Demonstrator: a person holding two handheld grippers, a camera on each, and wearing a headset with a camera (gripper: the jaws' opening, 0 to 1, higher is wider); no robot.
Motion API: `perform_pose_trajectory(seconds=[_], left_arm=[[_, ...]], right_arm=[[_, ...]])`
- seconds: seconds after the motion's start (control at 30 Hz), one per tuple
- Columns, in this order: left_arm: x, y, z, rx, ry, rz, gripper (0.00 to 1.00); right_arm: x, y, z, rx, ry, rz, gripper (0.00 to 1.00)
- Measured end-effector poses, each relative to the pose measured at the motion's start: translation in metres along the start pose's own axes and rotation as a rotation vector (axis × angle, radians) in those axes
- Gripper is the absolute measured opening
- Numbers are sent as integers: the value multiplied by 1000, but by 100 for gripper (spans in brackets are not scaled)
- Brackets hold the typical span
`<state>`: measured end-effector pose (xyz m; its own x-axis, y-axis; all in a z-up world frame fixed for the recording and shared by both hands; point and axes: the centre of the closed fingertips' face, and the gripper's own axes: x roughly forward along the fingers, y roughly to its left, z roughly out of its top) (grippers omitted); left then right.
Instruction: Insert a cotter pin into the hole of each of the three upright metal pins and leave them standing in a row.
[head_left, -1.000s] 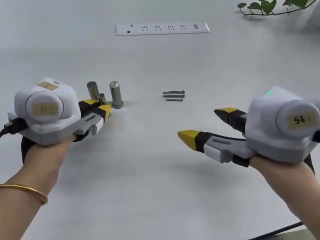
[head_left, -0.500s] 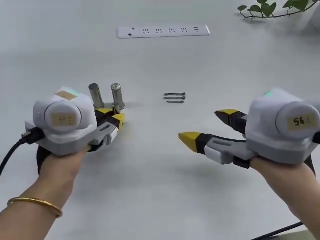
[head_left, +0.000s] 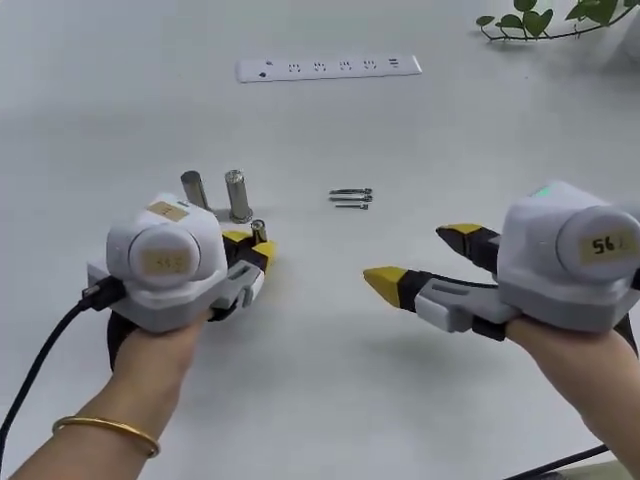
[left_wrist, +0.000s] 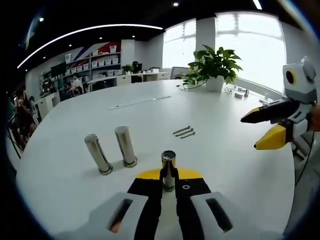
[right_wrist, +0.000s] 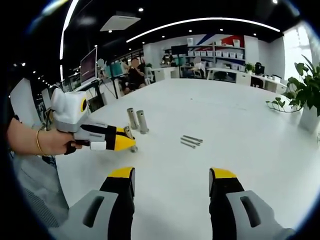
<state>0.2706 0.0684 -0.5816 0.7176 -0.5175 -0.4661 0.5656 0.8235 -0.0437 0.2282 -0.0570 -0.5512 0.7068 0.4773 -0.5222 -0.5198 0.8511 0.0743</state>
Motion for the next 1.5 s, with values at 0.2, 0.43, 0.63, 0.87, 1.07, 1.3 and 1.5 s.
perform_pose_trajectory(seconds=[0.2,0.43,0.63,0.87,1.07,1.3,1.5], left_arm=[[0,-9,1,-2,-6,-10,7],[0,-18,-1,9,-2,-13,7],[1,-24,-4,35,-5,-34,7],[0,-26,-4,29,-5,-37,7],[1,-26,-4,27,-7,-36,7],[1,-24,-6,36,3,-29,16],[-3,-24,-1,34,-2,-41,27]], right_arm=[[-3,1,2,1,-12,9,54],[-4,2,3,0,-17,20,53],[-6,3,5,-15,-24,25,51],[-7,1,5,-23,-27,24,51],[-7,0,4,6,-17,35,46],[-4,0,6,5,-3,52,43],[5,-1,8,-20,41,81,39]])
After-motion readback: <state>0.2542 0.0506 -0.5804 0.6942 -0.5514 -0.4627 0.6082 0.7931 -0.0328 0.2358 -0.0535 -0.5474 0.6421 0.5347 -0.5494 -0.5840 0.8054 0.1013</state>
